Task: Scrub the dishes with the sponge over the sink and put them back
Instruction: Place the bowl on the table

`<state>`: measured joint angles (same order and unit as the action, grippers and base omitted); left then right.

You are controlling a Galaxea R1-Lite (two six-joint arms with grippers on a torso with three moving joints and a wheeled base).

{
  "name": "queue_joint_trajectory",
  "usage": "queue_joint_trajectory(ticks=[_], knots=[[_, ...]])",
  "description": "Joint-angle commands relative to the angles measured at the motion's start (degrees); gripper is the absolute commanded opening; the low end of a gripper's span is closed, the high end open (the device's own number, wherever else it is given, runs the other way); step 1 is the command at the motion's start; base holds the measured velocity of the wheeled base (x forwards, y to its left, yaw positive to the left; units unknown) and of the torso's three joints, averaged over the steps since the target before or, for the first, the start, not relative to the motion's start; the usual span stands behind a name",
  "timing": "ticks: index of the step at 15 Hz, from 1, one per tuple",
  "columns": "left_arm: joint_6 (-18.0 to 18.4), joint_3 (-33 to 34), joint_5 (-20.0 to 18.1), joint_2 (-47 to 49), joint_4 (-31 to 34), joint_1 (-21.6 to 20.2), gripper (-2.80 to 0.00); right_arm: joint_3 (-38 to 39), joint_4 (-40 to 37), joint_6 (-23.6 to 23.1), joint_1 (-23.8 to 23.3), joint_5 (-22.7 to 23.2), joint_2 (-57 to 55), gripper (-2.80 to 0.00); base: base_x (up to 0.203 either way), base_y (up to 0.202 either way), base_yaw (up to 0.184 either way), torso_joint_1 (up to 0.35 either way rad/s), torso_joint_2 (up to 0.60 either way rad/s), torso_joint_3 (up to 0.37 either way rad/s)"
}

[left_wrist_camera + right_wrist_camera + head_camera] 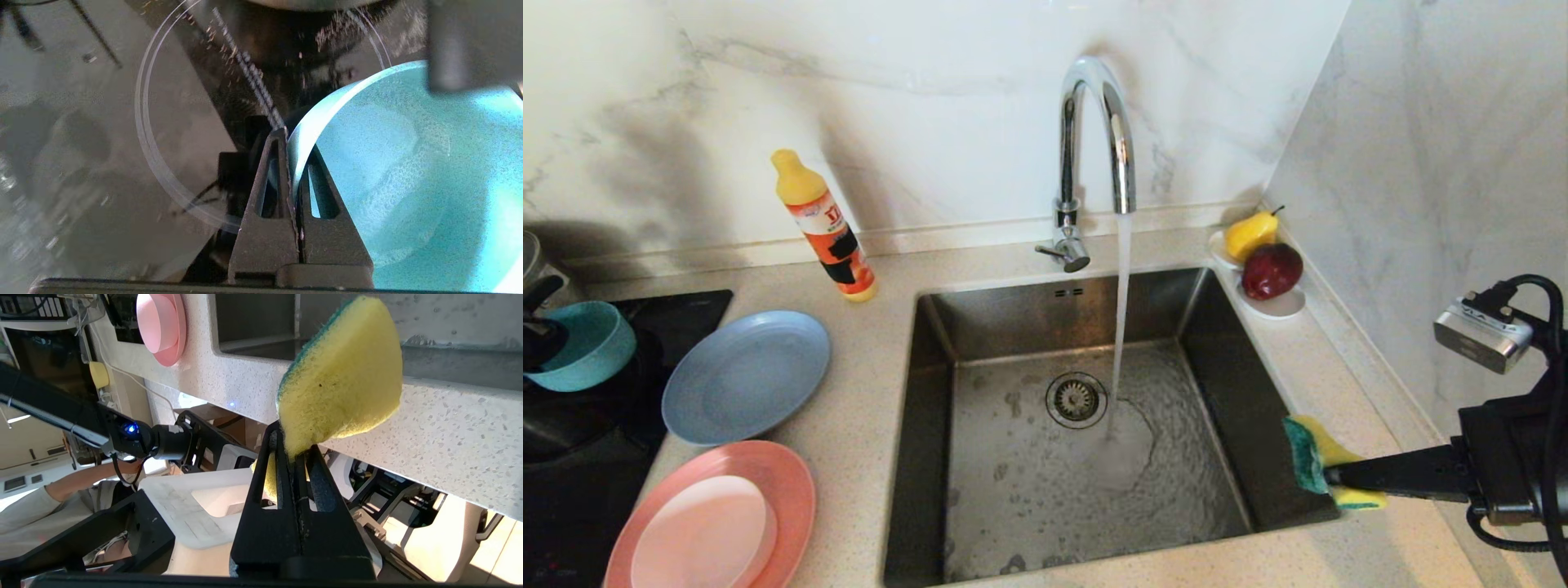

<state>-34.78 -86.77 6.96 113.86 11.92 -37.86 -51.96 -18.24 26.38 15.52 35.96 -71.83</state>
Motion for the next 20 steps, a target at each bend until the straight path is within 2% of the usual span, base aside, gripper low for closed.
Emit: queue_joint_trajectory(ticks=[1, 5, 8, 9, 11, 14, 17, 18, 19, 20], knots=[[-0.29, -0.02, -0.23, 3.26, -0.54, -0.19, -2.80, 0.28, -0.04, 0.16, -0.05, 0.25, 0.02, -2.80, 0.000, 0.000, 0.000, 0.000, 0.00, 0.000], [-0.38, -0.17, -2.59, 4.09, -0.59, -0.19, -2.80, 0.01, -0.04, -0.01, -0.67, 0.25, 0.20, -2.80, 0.000, 0.000, 0.000, 0.000, 0.00, 0.000], [-0.29, -1.12, -2.83, 4.18, -0.50, -0.19, -2.80, 0.10, -0.04, -0.01, -0.67, 0.34, 0.20, -2.80, 0.000, 0.000, 0.000, 0.000, 0.00, 0.000], [-0.29, -1.30, -2.83, 4.18, -0.50, -0.19, 0.00, 0.10, -0.04, -0.01, -0.67, 0.34, 0.37, -2.80, 0.000, 0.000, 0.000, 0.000, 0.00, 0.000], [-0.22, -1.49, -3.04, 3.89, -0.52, -0.19, 0.00, 0.19, -0.13, -0.01, -0.69, 0.25, 0.44, -2.80, 0.000, 0.000, 0.000, 0.000, 0.00, 0.000], [-0.48, -1.32, -5.32, 0.23, 0.46, -0.11, 0.00, -0.05, -0.13, -0.01, -0.93, 0.34, 0.81, -2.80, 0.000, 0.000, 0.000, 0.000, 0.00, 0.000], [-0.57, -0.97, -11.40, -9.65, 5.68, -0.11, 0.00, -0.43, -0.48, -0.01, -0.93, 0.34, 1.18, -2.80, 0.000, 0.000, 0.000, 0.000, 0.00, 0.000], [-0.28, -1.29, -13.68, -13.23, 8.27, -0.11, -2.80, -0.48, -0.48, 0.06, -0.93, 0.34, 1.25, -2.80, 0.000, 0.000, 0.000, 0.000, 0.00, 0.000], [0.60, -1.69, -15.42, -16.93, 11.47, -0.04, -2.80, -0.26, -0.57, 0.07, -0.93, 0.34, 1.18, -2.80, 0.000, 0.000, 0.000, 0.000, 0.00, 0.000], [3.16, -1.86, -16.60, -20.60, 16.06, 0.50, -2.80, 0.28, -0.66, 0.07, -0.93, 0.25, 1.16, -2.80, 0.000, 0.000, 0.000, 0.000, 0.00, 0.000]])
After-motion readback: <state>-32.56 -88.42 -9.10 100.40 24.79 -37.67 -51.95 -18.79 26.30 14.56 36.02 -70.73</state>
